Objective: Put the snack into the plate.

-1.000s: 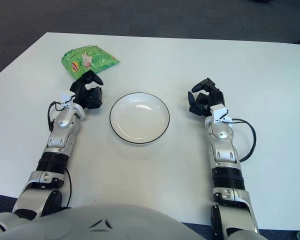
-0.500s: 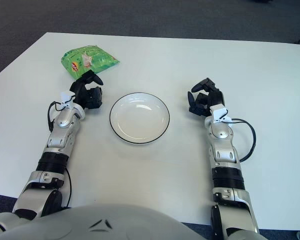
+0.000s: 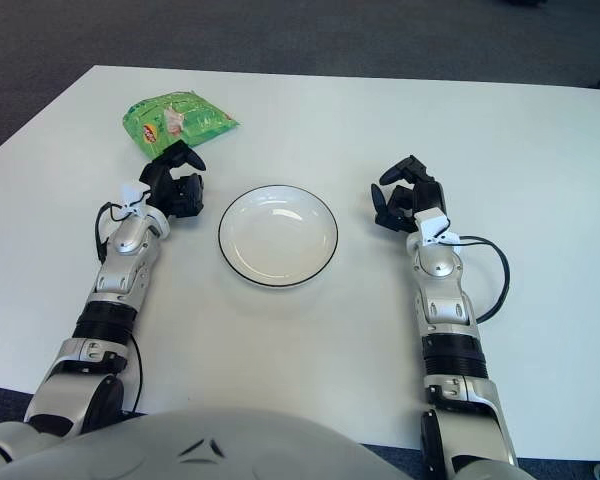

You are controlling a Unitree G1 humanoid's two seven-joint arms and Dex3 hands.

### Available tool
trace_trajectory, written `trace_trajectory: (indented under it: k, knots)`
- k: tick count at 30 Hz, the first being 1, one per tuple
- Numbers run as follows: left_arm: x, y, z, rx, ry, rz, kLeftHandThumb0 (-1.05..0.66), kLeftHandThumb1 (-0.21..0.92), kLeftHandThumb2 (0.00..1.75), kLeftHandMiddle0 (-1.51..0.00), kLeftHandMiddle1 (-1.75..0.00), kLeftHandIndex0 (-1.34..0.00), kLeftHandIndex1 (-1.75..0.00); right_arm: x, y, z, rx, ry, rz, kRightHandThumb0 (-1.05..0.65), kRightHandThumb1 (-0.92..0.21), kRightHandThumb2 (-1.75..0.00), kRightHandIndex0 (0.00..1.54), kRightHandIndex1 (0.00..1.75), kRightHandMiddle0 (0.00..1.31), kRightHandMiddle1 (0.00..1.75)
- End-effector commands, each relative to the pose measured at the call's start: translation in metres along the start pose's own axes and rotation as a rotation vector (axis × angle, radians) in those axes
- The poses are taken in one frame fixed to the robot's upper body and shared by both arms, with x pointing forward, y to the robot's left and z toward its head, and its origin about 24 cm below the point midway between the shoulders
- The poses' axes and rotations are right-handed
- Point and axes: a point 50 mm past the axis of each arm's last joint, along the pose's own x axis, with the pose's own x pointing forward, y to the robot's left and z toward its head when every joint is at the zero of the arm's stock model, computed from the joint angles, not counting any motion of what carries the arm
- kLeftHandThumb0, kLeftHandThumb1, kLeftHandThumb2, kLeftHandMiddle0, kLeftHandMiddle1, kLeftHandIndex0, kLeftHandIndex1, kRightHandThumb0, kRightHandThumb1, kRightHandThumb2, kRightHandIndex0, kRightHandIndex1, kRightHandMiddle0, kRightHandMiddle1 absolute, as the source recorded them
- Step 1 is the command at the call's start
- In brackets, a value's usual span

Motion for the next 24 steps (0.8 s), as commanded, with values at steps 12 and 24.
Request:
trace_trajectory:
  k: [12,24]
  knots:
    - [-0.002,0.004,-0.004,0.052,-0.006,0.050,-0.47,0.34,1.29,-1.30,-1.75,-0.60,-1.75,-0.022,0.008,-0.049,-0.017,0.216,0.064,-0.40,-0.59,-0.98,0.97,1.75,0.41,1.75]
    - [0.011,0.010,0.024,0.319,-0.232,0.081,-0.48,0.32,1.31,-1.26,-1.75,-0.61,-1.75,-0.023,0.004,-0.052,-0.003,0.214,0.059,-0.40,-0.60,-0.96,0.98,1.75,0.40,1.75]
